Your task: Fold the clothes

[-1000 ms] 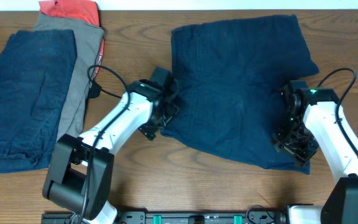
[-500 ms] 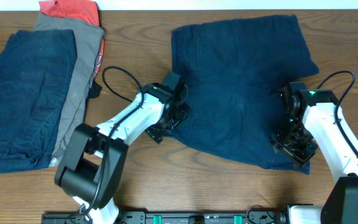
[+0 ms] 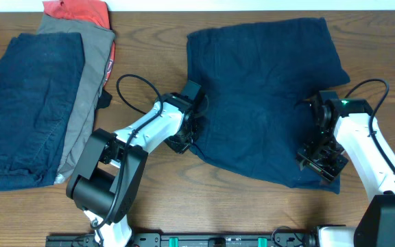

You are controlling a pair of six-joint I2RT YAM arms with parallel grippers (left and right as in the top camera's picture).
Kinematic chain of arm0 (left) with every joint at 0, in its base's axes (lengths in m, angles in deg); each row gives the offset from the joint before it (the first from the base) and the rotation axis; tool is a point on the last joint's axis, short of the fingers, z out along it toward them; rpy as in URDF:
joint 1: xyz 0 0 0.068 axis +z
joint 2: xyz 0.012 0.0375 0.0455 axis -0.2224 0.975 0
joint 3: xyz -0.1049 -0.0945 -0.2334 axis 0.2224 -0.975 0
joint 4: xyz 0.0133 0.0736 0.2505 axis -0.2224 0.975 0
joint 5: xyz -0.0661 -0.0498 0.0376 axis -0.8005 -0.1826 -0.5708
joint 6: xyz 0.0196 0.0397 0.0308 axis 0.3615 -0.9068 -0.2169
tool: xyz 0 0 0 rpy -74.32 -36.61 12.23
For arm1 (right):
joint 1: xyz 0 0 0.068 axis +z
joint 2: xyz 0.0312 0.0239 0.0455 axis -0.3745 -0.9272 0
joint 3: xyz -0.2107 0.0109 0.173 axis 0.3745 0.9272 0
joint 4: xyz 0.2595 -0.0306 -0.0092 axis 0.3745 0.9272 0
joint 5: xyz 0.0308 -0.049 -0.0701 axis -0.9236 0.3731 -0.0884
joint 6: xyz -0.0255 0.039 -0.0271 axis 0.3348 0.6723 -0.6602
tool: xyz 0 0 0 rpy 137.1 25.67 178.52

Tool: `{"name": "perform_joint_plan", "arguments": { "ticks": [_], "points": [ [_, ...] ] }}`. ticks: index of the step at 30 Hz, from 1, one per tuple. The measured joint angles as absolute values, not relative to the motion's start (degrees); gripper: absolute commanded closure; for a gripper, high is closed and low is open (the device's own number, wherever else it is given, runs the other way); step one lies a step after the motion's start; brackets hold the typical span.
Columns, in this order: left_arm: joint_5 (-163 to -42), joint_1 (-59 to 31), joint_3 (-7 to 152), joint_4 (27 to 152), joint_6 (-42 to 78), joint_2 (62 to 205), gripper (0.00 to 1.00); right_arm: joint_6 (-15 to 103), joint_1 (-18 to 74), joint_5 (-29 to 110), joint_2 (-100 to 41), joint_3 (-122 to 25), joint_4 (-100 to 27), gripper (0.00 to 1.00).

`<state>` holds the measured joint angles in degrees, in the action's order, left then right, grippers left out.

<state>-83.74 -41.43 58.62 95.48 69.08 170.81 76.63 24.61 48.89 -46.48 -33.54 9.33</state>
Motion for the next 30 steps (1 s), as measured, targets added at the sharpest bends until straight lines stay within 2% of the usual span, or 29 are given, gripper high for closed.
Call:
{"name": "perform_joint_plan", "arguments": {
  "ticks": [7,12,17,22,26,30],
  "points": [
    [-84.2,-40.93,58.62,95.05,69.08,170.81,0.94,75.14,24.98,45.63,-46.48,-33.54,10.82,0.51],
    [-84.59,-39.75,58.62,94.56,69.08,170.81,0.94,78.24,26.92,45.46,-46.24,-31.35,10.18,0.5],
    [-84.61,-38.5,58.62,94.17,69.04,170.81,0.95,83.91,27.51,47.84,-42.72,-26.43,9.7,0.41],
    [-84.57,-38.15,58.62,93.91,69.04,170.81,0.94,86.83,27.54,49.87,-30.8,-21.89,6.03,0.3],
    [-84.31,-38.11,58.62,93.67,69.02,170.81,0.94,87.1,27.54,50.7,-21.97,-18.28,3.45,0.31],
    [-84.16,-38.13,58.62,93.62,69.02,170.81,0.94,87.8,27.54,52.17,-18.85,-13.71,2.34,0.32]
  ]
}}
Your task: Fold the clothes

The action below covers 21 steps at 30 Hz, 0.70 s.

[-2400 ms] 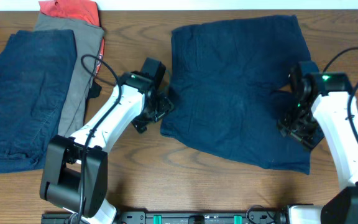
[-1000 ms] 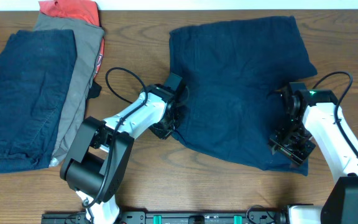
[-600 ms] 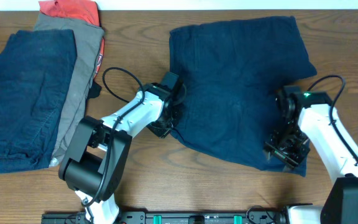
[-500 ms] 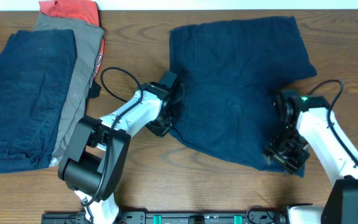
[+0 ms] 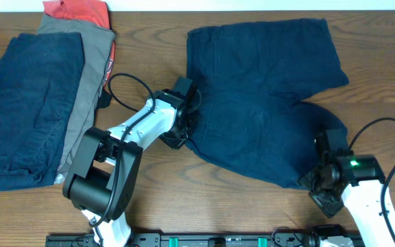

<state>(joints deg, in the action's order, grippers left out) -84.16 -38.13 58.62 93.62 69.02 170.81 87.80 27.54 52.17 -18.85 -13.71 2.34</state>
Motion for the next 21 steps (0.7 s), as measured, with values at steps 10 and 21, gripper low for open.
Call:
{"name": "perform_joint_plan", "arguments": {
  "ticks": [10,21],
  "points": [
    [-84.11,-38.11,58.62,93.52,69.02,170.81,0.94,90.37,27.51,57.83,-19.33,-9.56,-5.6,0.38],
    [-84.09,-38.11,58.62,93.52,69.02,170.81,0.94,96.69,25.96,63.38,-21.25,-8.8,-7.67,0.43]
  ]
}}
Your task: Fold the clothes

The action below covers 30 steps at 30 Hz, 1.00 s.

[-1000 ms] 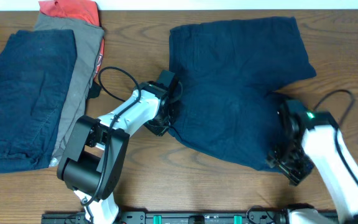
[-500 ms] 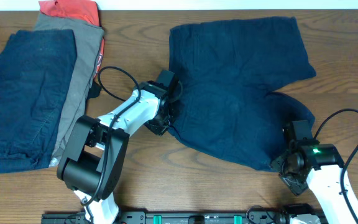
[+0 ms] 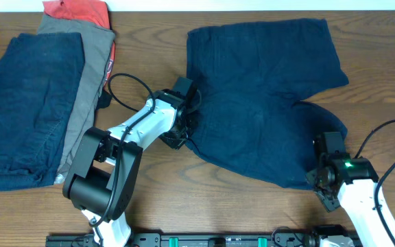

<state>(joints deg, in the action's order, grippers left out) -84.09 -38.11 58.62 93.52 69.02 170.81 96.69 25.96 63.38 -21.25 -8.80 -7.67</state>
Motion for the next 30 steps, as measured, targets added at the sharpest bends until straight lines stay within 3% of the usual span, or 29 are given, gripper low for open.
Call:
{"name": "perform_joint_plan", "arguments": {
  "ticks": [16,21,24,26,30],
  "points": [
    [-83.72,-38.13,58.62,93.38,69.02,170.81,0.94,97.59,25.09,63.97,-34.83,-8.56,-15.45,0.5],
    [-83.65,-38.11,58.62,93.36,69.02,170.81,0.94,97.76,25.09,64.03,-37.56,-8.45,-17.79,0.64],
    [-83.43,-38.13,58.62,93.32,69.02,170.81,0.94,98.0,25.09,64.52,-38.74,-8.4,-18.12,0.79],
    [-83.28,-38.13,58.62,93.32,69.02,170.81,0.94,98.11,25.09,64.8,-39.0,-8.36,-18.23,0.83],
    [-83.26,-38.13,58.62,93.3,69.02,170.81,0.94,98.07,25.09,65.04,-39.04,-8.27,-18.25,0.99]
  ]
}}
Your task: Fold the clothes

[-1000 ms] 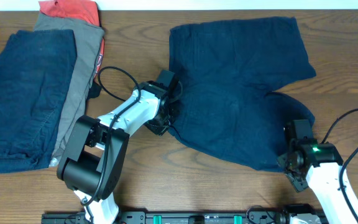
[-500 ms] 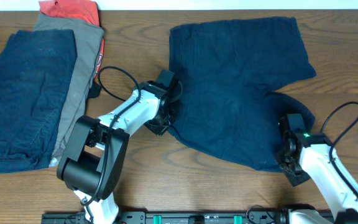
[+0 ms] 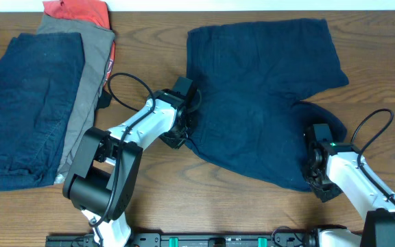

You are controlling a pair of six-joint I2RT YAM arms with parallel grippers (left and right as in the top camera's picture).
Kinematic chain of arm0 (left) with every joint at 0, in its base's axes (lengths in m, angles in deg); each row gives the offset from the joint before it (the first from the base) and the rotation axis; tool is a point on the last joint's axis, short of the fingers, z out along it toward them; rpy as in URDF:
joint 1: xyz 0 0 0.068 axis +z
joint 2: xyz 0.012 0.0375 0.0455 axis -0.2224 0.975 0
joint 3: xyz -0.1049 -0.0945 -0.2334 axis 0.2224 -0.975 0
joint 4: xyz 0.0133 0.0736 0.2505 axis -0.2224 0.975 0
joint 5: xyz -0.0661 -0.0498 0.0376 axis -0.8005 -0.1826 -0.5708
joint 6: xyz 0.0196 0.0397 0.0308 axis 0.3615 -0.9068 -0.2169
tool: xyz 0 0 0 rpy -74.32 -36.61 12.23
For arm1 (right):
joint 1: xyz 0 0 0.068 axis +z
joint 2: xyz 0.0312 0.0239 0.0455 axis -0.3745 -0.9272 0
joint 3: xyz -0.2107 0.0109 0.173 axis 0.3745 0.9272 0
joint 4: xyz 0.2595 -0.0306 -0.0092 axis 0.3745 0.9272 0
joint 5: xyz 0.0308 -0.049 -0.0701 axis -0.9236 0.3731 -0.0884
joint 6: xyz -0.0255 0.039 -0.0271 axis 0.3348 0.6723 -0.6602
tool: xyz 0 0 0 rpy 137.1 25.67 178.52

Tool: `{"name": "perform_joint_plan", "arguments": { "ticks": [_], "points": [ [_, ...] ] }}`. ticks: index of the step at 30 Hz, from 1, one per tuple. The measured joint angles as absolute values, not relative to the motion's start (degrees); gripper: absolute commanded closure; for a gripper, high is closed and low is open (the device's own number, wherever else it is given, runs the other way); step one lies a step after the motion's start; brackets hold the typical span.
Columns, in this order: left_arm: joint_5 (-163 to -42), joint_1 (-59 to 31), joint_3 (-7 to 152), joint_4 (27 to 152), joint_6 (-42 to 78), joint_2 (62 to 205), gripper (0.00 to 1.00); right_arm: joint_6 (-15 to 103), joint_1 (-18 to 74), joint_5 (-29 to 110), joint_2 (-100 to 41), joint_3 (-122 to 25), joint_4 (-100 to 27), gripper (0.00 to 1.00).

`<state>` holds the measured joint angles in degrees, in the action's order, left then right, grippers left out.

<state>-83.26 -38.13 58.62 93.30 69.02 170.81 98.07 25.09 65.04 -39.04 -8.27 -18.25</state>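
Dark navy shorts [image 3: 259, 89] lie spread flat on the wooden table, waistband to the left and two legs to the right. My left gripper [image 3: 184, 132] sits on the shorts' left edge and looks shut on the fabric there. Over the hem of the near leg [image 3: 286, 171], at the front right, is my right gripper [image 3: 314, 173]. Its fingers are hidden under its own body, so whether they hold the cloth does not show.
A stack of folded clothes lies at the far left: a navy piece [image 3: 33, 110] on top, a grey one [image 3: 81, 82] under it, and a red one [image 3: 77, 10] at the back. The table's front edge and the arm bases run along the bottom.
My right gripper has shifted a little up and to the left, further onto the near leg's hem. The shorts and my left gripper have not moved.
At first the shorts' two legs lay close together, with my right gripper on the near one. By the following moment that leg was drawn toward the front, opening a gap between the legs. My left gripper stayed on the left edge throughout.
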Motion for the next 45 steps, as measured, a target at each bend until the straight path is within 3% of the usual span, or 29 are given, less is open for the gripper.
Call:
{"name": "perform_joint_plan", "arguments": {
  "ticks": [10,18,32,45],
  "points": [
    [-83.26,-38.02,58.62,93.3,66.33,170.81,0.94,97.08,25.09,65.21,-39.04,-8.29,-19.59,0.99],
    [-83.26,-35.24,58.82,93.41,55.99,168.45,0.94,82.79,23.45,63.86,-39.15,-19.86,-16.22,0.99],
    [-83.3,-34.32,58.93,94.21,35.25,145.11,0.94,67.99,17.09,59.79,-39.15,-45.58,-2.41,0.99],
    [-83.5,-34.37,59.01,105.14,31.03,131.08,0.94,60.3,16.32,54.79,-28.73,-54.5,9.9,0.99]
  ]
}}
